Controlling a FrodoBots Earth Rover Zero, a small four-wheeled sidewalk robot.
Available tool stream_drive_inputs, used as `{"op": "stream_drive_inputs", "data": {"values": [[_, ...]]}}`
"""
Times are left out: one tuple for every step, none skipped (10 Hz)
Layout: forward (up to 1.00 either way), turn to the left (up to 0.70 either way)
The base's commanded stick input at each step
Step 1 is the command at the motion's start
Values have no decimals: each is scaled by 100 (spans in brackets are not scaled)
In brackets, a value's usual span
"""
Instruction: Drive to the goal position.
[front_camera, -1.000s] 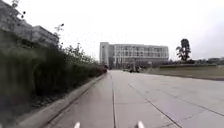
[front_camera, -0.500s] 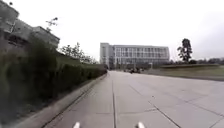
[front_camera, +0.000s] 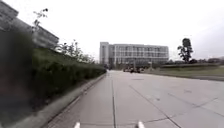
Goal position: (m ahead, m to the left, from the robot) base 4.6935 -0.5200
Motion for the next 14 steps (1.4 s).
{"op": "stream_drive_inputs", "data": {"values": [[60,0],[60,0],[60,0],[60,0],[60,0],[60,0],[60,0],[60,0],[60,0],[60,0],[60,0],[60,0],[60,0],[60,0]]}}
